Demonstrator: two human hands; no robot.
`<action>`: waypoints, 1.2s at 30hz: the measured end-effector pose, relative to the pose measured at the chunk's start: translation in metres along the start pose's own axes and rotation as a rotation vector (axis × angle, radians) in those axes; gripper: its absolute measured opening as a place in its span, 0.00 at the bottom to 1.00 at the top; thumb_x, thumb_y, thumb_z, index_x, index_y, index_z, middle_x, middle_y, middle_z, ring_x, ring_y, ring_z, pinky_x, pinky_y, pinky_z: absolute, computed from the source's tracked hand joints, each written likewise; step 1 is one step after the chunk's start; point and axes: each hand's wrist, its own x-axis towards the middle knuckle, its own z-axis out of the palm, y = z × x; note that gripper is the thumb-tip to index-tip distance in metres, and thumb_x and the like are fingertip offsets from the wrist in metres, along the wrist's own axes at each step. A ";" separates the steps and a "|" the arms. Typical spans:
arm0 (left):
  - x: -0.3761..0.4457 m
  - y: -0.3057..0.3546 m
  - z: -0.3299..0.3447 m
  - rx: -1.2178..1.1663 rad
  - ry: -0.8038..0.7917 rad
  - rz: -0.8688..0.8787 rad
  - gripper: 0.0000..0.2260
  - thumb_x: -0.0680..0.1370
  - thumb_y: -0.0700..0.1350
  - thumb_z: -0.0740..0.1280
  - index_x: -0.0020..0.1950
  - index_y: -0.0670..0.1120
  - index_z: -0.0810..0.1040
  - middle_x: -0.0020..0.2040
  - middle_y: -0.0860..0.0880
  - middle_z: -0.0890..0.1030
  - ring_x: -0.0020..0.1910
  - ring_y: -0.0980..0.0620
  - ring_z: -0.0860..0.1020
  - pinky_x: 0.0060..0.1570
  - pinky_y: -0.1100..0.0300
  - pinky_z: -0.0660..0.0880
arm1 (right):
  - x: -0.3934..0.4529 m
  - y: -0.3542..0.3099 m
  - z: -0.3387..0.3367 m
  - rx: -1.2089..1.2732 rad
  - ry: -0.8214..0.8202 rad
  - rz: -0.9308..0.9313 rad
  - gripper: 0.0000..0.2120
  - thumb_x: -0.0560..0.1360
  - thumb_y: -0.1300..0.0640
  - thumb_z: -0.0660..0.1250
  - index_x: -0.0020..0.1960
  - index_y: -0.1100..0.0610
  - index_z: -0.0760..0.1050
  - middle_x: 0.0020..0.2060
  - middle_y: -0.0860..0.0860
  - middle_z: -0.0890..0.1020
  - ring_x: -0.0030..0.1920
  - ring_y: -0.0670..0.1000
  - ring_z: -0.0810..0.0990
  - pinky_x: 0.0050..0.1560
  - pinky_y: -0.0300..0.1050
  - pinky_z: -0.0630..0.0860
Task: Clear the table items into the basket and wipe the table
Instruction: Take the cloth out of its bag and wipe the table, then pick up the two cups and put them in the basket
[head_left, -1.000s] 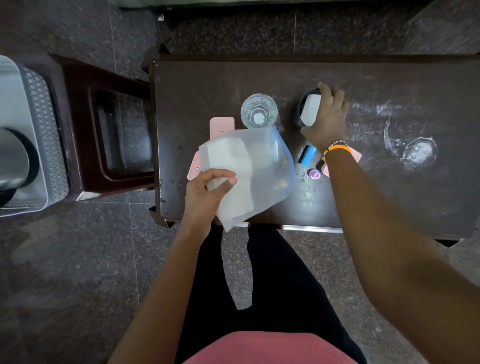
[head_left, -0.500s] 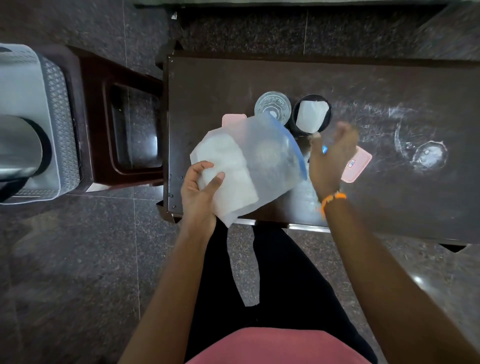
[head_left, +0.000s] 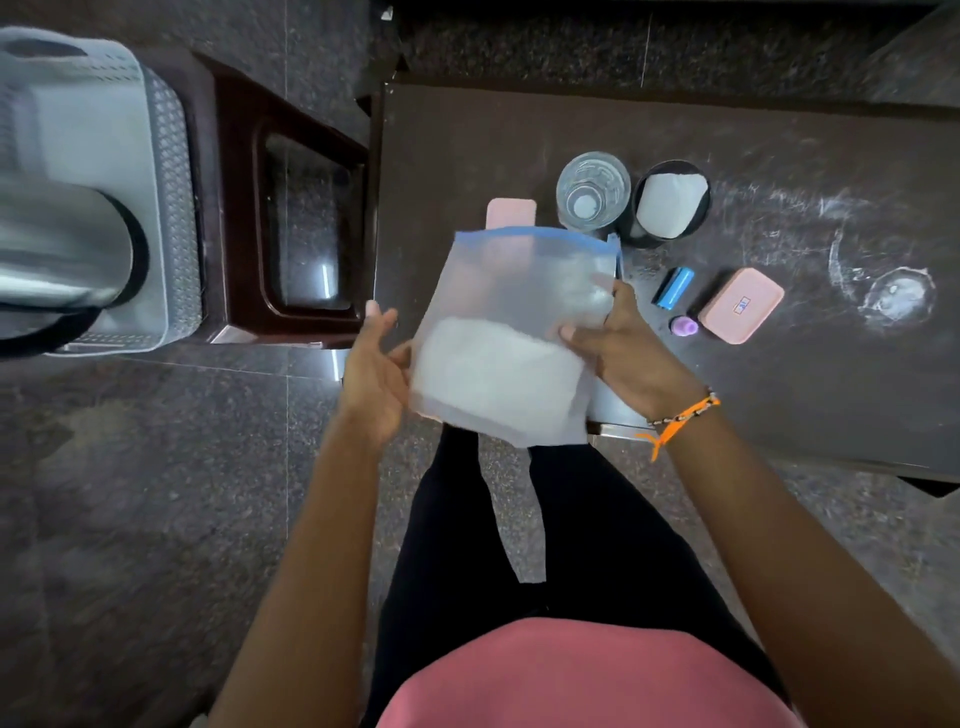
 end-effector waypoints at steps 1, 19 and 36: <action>0.001 0.002 -0.009 0.158 -0.073 -0.005 0.21 0.79 0.58 0.57 0.70 0.52 0.64 0.43 0.48 0.85 0.39 0.51 0.83 0.43 0.52 0.79 | -0.001 0.001 0.000 -0.066 -0.034 0.023 0.29 0.73 0.76 0.60 0.68 0.57 0.56 0.54 0.55 0.75 0.49 0.49 0.77 0.48 0.38 0.80; 0.000 -0.041 -0.094 0.862 0.045 0.229 0.19 0.67 0.35 0.75 0.57 0.42 0.80 0.44 0.49 0.80 0.43 0.51 0.79 0.46 0.58 0.76 | 0.007 0.061 0.048 -1.184 0.055 -0.219 0.09 0.67 0.62 0.73 0.44 0.68 0.81 0.31 0.49 0.74 0.42 0.55 0.73 0.46 0.43 0.64; 0.084 -0.087 -0.140 -0.003 0.293 -0.071 0.15 0.78 0.29 0.55 0.64 0.38 0.66 0.62 0.41 0.72 0.57 0.43 0.74 0.49 0.50 0.76 | 0.074 0.133 0.065 -1.533 0.322 -0.229 0.37 0.63 0.48 0.75 0.68 0.50 0.64 0.69 0.57 0.64 0.67 0.63 0.63 0.64 0.59 0.66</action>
